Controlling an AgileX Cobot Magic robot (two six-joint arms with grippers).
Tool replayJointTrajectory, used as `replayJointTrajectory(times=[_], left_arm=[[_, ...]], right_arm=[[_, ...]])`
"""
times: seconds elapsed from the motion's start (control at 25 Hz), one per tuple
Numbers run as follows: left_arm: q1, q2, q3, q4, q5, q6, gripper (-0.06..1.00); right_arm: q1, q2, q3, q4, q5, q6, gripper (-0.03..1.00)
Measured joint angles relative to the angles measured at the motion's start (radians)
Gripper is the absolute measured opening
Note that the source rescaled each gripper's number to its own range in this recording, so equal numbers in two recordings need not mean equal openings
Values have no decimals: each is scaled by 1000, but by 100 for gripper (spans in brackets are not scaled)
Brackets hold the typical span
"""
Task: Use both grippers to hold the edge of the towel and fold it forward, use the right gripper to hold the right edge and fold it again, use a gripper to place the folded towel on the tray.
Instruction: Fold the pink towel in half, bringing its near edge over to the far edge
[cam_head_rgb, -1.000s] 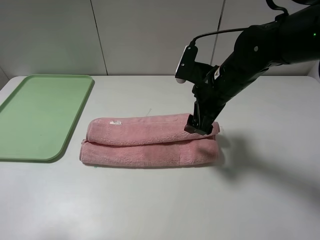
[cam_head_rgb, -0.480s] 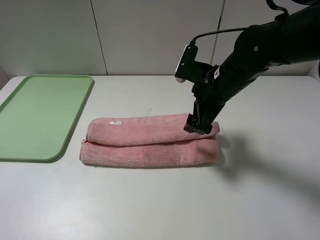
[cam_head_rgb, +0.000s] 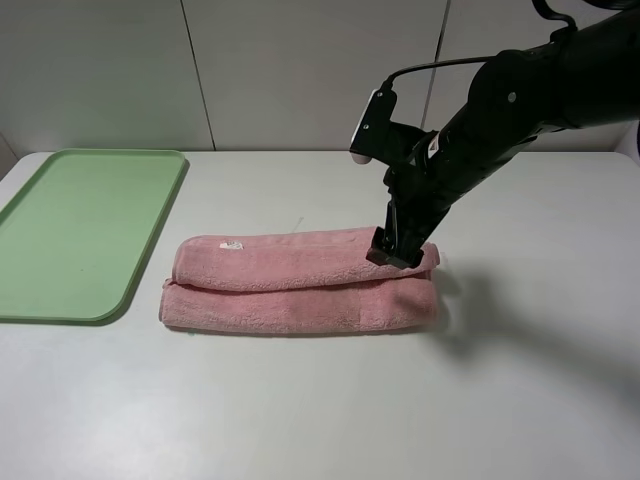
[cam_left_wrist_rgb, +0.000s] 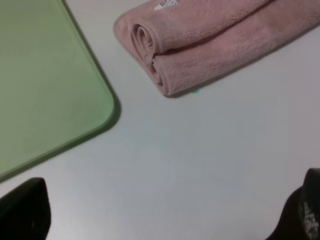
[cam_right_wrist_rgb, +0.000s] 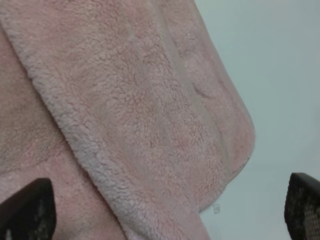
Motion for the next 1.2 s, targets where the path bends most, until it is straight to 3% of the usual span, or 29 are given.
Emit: replayJointTrajectory(times=[0.28, 0.52, 0.72, 1.2], left_arm=[[225, 0, 0, -23, 0, 0, 100], [344, -1, 0, -38, 0, 0, 100], [384, -74, 0, -39, 0, -1, 100], [387, -116, 0, -40, 0, -1, 100]], right_arm=[[0, 0, 0, 0, 0, 0, 100], [0, 0, 0, 0, 0, 0, 100], [0, 0, 1, 0, -23, 0, 100], [0, 0, 1, 0, -55, 0, 100]])
